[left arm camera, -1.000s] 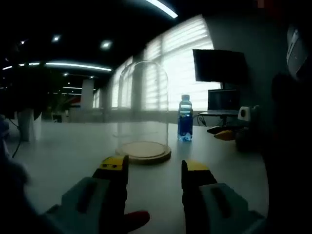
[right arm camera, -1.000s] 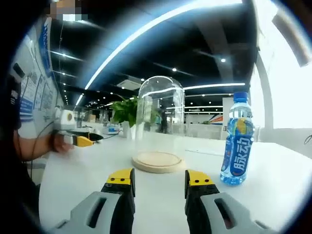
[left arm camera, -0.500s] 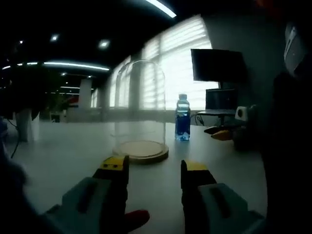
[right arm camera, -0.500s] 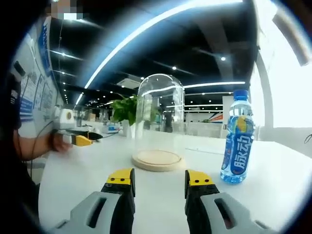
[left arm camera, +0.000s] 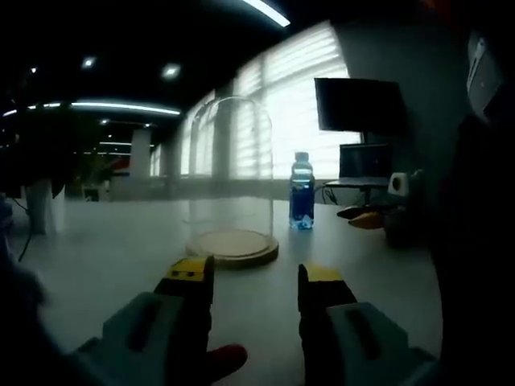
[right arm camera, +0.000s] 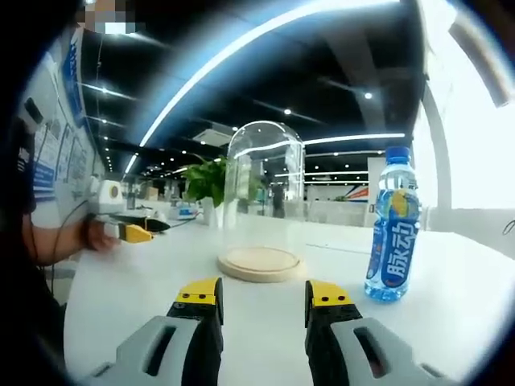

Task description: Open the cover put in the Mizone put the cover back on

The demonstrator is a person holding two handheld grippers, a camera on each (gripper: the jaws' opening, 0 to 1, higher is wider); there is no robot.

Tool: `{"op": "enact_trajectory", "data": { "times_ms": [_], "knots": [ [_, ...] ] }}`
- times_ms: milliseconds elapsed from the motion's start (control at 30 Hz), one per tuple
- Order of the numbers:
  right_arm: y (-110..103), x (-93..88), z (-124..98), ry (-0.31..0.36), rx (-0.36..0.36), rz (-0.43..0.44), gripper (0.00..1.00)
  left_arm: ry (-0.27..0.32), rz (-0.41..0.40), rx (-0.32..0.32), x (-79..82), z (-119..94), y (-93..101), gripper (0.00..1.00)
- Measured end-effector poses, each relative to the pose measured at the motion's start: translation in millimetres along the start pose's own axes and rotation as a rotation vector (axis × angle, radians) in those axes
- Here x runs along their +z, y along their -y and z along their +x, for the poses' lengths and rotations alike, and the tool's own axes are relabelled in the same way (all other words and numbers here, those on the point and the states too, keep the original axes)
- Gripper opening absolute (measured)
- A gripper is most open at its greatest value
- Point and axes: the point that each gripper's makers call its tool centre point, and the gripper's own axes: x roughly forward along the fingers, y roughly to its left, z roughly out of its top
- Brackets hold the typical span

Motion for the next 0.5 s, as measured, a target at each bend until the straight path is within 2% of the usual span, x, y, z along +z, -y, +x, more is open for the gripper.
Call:
{"op": "enact_trajectory", "data": {
  "times_ms": [133, 300, 500],
  "knots": [
    [-0.5, 0.2, -0.1, -0.001, -0.001, -0.006, 0.33, -0.015, 0.003, -0.005, -2.6, 1.1, 1.7, 0.35],
    [-0.7, 0.1, -0.2, -0.002, 0.0, -0.007, 0.33, 0.008, -0.018, -0.004, 2.1, -0.5, 0.4, 0.35],
    [-0.1, 0.1, -0.4, -0.001, -0.002, -0.006, 0.33, 0.01, -0.012, -0.003, 2.4, -0.6, 0.9, 0.35]
  ]
}}
